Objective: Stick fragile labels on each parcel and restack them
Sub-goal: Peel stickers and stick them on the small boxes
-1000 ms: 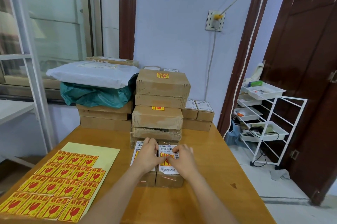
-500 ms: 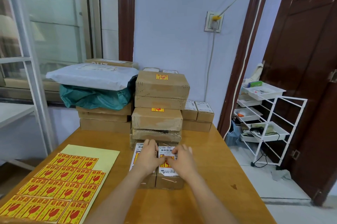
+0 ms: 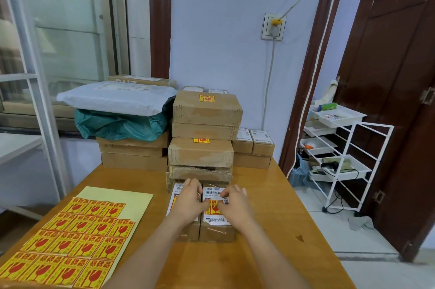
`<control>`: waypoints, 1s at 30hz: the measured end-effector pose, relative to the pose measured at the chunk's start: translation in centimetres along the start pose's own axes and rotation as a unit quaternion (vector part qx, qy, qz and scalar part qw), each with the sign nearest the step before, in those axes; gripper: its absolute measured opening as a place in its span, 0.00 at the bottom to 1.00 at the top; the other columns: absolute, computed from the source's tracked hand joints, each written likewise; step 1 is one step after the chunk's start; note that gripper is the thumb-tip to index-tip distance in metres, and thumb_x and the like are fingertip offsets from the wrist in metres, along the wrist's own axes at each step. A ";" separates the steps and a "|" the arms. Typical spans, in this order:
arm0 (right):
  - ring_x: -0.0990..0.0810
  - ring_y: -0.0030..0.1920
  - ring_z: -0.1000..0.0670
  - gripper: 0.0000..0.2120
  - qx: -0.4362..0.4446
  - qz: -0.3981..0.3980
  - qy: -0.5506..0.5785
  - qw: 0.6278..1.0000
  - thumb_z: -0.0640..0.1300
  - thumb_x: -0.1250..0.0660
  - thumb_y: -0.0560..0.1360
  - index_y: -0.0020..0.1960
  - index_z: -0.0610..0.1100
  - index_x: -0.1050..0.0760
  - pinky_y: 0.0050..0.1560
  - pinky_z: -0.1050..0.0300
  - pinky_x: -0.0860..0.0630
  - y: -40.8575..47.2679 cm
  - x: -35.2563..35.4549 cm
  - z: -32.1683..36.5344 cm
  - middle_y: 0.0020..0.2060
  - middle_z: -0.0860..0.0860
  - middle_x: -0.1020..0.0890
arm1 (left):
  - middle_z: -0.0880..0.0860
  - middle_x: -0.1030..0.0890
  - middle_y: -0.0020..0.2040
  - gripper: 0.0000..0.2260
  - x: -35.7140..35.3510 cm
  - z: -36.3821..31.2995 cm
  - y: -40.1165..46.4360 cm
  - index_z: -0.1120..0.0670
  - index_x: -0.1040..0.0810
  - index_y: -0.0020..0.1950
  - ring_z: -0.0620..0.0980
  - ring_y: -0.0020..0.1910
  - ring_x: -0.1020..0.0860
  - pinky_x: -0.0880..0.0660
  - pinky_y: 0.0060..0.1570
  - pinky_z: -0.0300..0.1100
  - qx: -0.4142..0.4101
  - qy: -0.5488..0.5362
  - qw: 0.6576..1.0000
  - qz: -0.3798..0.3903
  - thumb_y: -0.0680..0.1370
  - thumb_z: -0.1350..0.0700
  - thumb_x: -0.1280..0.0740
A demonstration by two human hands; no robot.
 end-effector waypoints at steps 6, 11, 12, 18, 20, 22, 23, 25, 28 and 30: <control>0.35 0.57 0.53 0.10 0.004 0.020 0.034 0.999 0.38 0.39 0.76 0.57 0.44 0.26 0.58 0.61 0.33 -0.1 0.0 -0.5 0.50 0.55 0.30 | 0.50 0.34 0.43 0.14 0.2 0.1 -0.1 0.53 0.36 0.39 0.46 0.34 0.34 0.34 0.35 0.35 -0.003 -0.018 1.000 0.015 0.71 0.68 0.34; 0.35 0.57 0.53 0.10 -0.011 0.027 0.051 0.998 0.37 0.41 0.77 0.55 0.46 0.25 0.61 0.57 0.31 -0.2 0.0 -0.7 0.50 0.55 0.29 | 0.50 0.34 0.43 0.13 0.3 0.0 -0.2 0.52 0.37 0.39 0.45 0.34 0.34 0.34 0.35 0.34 -0.020 -0.009 1.000 0.006 0.73 0.65 0.34; 0.35 0.57 0.53 0.08 -0.010 0.025 0.054 0.998 0.39 0.41 0.78 0.53 0.47 0.26 0.60 0.57 0.31 -0.2 0.0 -0.7 0.50 0.55 0.29 | 0.50 0.34 0.43 0.13 0.3 0.0 -0.3 0.52 0.37 0.39 0.45 0.34 0.34 0.34 0.35 0.34 -0.021 -0.009 1.000 0.004 0.73 0.63 0.33; 0.36 0.55 0.54 0.08 -0.016 0.014 0.025 0.999 0.52 0.34 0.76 0.49 0.50 0.30 0.50 0.60 0.33 -0.1 -0.2 -0.4 0.48 0.55 0.29 | 0.48 0.35 0.43 0.16 0.0 -0.1 -0.3 0.52 0.36 0.40 0.45 0.34 0.35 0.35 0.34 0.35 -0.032 0.002 0.999 -0.001 0.73 0.54 0.28; 0.35 0.56 0.53 0.07 -0.014 0.010 0.028 0.999 0.51 0.35 0.76 0.49 0.49 0.30 0.52 0.60 0.32 0.0 -0.2 -0.4 0.49 0.55 0.29 | 0.47 0.35 0.43 0.16 0.0 -0.1 -0.3 0.52 0.36 0.41 0.45 0.35 0.35 0.36 0.34 0.35 -0.030 0.003 1.000 -0.002 0.73 0.54 0.28; 0.34 0.58 0.53 0.06 -0.008 0.009 0.025 1.000 0.48 0.35 0.77 0.51 0.48 0.28 0.53 0.60 0.32 0.0 -0.2 -0.3 0.49 0.55 0.29 | 0.48 0.35 0.43 0.15 0.0 -0.1 -0.3 0.52 0.36 0.41 0.45 0.35 0.34 0.35 0.34 0.35 -0.027 0.006 1.000 -0.002 0.73 0.55 0.28; 0.34 0.58 0.53 0.06 -0.008 0.008 0.023 1.000 0.47 0.36 0.77 0.53 0.47 0.27 0.53 0.60 0.32 0.0 -0.1 -0.4 0.49 0.55 0.29 | 0.48 0.35 0.44 0.15 0.0 -0.1 -0.2 0.52 0.36 0.41 0.45 0.35 0.34 0.35 0.34 0.34 -0.025 0.007 1.000 0.000 0.73 0.56 0.28; 0.35 0.58 0.53 0.07 -0.008 0.007 0.024 1.000 0.45 0.37 0.77 0.55 0.46 0.26 0.54 0.60 0.32 0.0 0.0 -0.3 0.50 0.55 0.29 | 0.49 0.34 0.44 0.14 0.1 -0.1 -0.2 0.51 0.36 0.40 0.45 0.35 0.34 0.34 0.35 0.34 -0.022 0.007 1.000 0.009 0.73 0.61 0.30; 0.34 0.59 0.52 0.05 -0.010 0.013 0.032 0.999 0.43 0.37 0.77 0.53 0.48 0.28 0.56 0.59 0.32 -0.2 0.0 -0.2 0.50 0.54 0.29 | 0.49 0.34 0.43 0.14 0.4 -0.1 -0.2 0.52 0.36 0.39 0.45 0.35 0.33 0.33 0.34 0.32 -0.014 -0.012 1.000 0.020 0.73 0.66 0.33; 0.34 0.60 0.52 0.06 -0.008 0.015 0.026 1.000 0.41 0.38 0.78 0.54 0.47 0.27 0.57 0.59 0.32 -0.3 0.1 -0.2 0.52 0.53 0.28 | 0.50 0.30 0.42 0.12 0.7 0.1 -0.1 0.53 0.34 0.40 0.46 0.36 0.31 0.32 0.34 0.32 0.000 -0.050 0.998 0.023 0.73 0.67 0.34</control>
Point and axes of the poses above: each hand's wrist, its own y-axis towards the middle knuckle, its own x-axis out of the back of the hand, z = x × y, the point moved 4 cm from there along y, towards the middle knuckle
